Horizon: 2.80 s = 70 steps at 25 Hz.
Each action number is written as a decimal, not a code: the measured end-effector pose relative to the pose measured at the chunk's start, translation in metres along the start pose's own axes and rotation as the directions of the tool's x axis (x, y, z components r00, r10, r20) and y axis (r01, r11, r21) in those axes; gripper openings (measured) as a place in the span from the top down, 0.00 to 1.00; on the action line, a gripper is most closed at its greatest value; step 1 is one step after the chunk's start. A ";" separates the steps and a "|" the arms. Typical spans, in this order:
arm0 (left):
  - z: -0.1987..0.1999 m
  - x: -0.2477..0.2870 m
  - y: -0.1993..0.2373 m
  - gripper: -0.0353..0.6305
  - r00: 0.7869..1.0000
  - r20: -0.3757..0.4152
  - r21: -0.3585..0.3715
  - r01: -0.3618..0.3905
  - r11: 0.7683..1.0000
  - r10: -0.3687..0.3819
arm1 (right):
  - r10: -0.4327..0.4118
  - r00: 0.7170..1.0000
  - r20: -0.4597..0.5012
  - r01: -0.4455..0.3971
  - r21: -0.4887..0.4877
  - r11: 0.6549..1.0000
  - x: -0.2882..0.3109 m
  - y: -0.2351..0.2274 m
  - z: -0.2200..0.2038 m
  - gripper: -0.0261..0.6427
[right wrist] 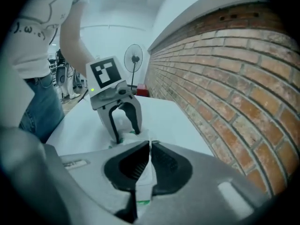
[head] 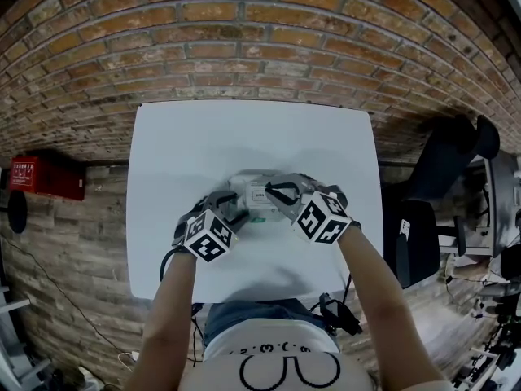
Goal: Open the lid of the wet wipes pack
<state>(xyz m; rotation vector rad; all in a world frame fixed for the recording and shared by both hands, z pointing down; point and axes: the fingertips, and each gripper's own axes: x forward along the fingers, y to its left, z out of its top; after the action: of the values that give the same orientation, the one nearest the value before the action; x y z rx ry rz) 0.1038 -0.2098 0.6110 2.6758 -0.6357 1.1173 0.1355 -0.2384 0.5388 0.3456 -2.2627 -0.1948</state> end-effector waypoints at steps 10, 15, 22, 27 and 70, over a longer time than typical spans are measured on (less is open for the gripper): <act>0.001 0.001 -0.002 0.61 1.000 -0.004 -0.005 -0.006 1.000 0.006 | -0.200 0.975 -0.097 0.205 0.045 0.978 0.033 -0.062 -0.017 0.91; 0.001 0.001 -0.002 0.61 1.000 -0.006 -0.007 -0.011 1.000 0.011 | -0.200 0.958 -0.207 0.226 0.113 0.967 0.054 -0.065 -0.040 0.92; 0.001 -0.001 0.000 0.61 1.000 -0.012 -0.008 -0.029 1.000 0.029 | -0.316 0.942 -0.112 0.332 0.199 0.922 0.016 -0.079 -0.025 0.90; 0.004 -0.013 0.000 0.61 0.998 -0.006 0.012 -0.058 0.998 0.059 | -0.402 0.915 -0.037 0.396 0.278 0.875 -0.039 -0.086 -0.009 0.96; 0.187 -0.250 -0.012 0.95 0.497 0.554 -0.407 -0.537 0.739 0.667 | -0.713 0.645 0.275 0.502 0.550 0.667 -0.252 -0.020 0.052 0.96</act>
<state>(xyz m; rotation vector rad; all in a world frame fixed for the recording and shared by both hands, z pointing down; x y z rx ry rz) 0.0716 -0.1781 0.3020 2.6806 -1.8296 0.0365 0.2576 -0.1784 0.3199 1.4935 -2.5603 -0.1405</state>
